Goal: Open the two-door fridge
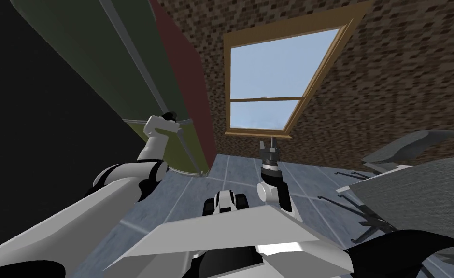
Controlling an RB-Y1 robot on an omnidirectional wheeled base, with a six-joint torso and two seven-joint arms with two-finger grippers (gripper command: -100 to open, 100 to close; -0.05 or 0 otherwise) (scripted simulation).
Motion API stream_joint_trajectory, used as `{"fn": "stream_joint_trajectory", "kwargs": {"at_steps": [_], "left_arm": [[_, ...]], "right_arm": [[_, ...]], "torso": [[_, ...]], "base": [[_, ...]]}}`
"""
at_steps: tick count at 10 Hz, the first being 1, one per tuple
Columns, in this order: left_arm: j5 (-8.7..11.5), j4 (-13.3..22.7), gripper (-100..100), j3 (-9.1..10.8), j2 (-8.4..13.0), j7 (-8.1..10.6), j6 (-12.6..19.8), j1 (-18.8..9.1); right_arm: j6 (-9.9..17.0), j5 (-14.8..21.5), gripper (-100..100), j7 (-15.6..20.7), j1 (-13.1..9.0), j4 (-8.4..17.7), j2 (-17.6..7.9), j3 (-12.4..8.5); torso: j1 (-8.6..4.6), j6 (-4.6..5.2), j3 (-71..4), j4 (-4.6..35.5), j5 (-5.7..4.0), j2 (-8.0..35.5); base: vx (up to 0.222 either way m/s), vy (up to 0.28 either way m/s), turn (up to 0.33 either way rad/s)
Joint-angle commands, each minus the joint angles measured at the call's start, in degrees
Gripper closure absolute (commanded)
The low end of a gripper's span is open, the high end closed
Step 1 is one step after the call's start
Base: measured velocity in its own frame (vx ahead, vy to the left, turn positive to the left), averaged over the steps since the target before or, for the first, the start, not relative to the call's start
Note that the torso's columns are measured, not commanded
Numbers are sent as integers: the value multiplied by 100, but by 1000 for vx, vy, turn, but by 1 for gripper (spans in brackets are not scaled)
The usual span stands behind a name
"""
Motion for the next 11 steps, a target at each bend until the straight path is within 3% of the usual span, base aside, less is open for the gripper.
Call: {"fn": "stream_joint_trajectory", "kwargs": {"at_steps": [1, 4, 5, 7, 8, 9, 10, 11], "left_arm": [[389, -193, 100, -123, -28, -189, 3, 82], [853, -415, 100, -296, -69, -409, -55, 147], [877, -415, 100, -296, -69, -409, -55, 147], [1263, -636, 100, -470, -110, -629, -113, 211], [1205, -591, 100, -406, -48, -572, -114, 152], [1377, -626, 100, -497, -77, -642, -138, 113], [1377, -626, 100, -497, -77, -642, -138, 113], [1519, -647, 100, -586, -113, -685, -153, 76]], "right_arm": [[0, 0, 0, 0, -1, 0, 0, 0], [0, 0, 0, 0, -1, 0, 0, 1], [0, 0, 0, 0, 0, 0, 0, 0], [0, 0, 0, 0, 0, 0, 0, 0], [0, 0, 0, 0, 0, 0, 1, 0], [0, 0, 0, 0, -2, 0, 0, 1], [0, 0, 0, 0, -3, 0, -3, -1], [1, 0, 0, 0, -3, 1, -3, -2]], "torso": [[-7, 3, -2, -2, -1, -1], [-25, 15, -5, -8, -9, -5], [-27, 12, -3, -10, -8, -5], [-41, 22, 0, -15, -11, -2], [-43, 5, 1, -9, -13, 1], [-26, 21, 4, -1, -17, 10], [29, 25, 16, 12, -7, 30], [33, 1, 17, 18, 2, 28]], "base": [[54, -68, 260], [79, -102, 294], [53, -72, 134], [60, -95, 343], [26, -63, 111], [-64, 171, -76], [-99, 224, -87], [-179, 277, -93]]}}
